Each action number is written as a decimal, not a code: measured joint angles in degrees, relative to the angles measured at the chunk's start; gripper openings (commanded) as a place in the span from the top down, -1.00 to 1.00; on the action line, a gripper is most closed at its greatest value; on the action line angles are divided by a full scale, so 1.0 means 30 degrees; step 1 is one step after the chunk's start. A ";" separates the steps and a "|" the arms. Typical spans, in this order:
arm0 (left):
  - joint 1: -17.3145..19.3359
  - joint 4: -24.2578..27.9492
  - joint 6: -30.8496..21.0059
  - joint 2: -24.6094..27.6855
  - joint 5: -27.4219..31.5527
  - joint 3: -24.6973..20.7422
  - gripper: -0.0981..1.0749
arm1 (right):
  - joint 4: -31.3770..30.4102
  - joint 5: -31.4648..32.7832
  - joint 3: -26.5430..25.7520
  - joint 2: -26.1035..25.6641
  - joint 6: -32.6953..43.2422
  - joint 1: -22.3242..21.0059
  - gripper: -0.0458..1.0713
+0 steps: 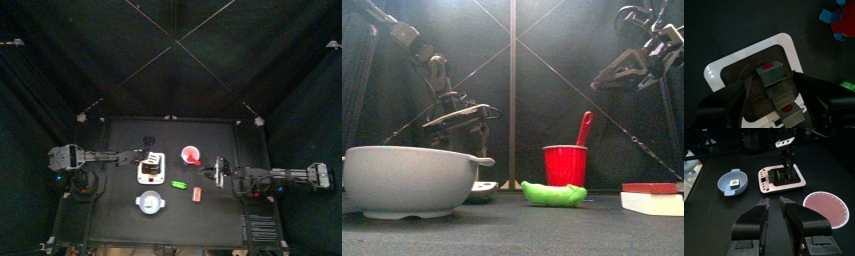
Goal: Grab sushi piece
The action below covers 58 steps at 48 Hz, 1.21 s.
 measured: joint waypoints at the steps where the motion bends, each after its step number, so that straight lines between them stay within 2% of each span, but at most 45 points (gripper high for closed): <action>1: 0.0029 -0.0029 0.0000 0.0000 0.0000 0.0000 -0.84 | 0.0000 0.0000 0.0000 0.0029 0.0000 0.0000 -0.27; 15: 0.0059 -0.0791 0.0000 0.0205 0.0176 0.0000 -0.83 | -0.0029 -0.0029 0.0000 0.0000 0.0000 0.0000 -0.27; 58: 0.0439 -0.0879 0.0000 0.0557 0.0410 0.0293 -0.81 | 0.0000 0.0000 0.0000 0.0000 0.0000 0.0000 -0.27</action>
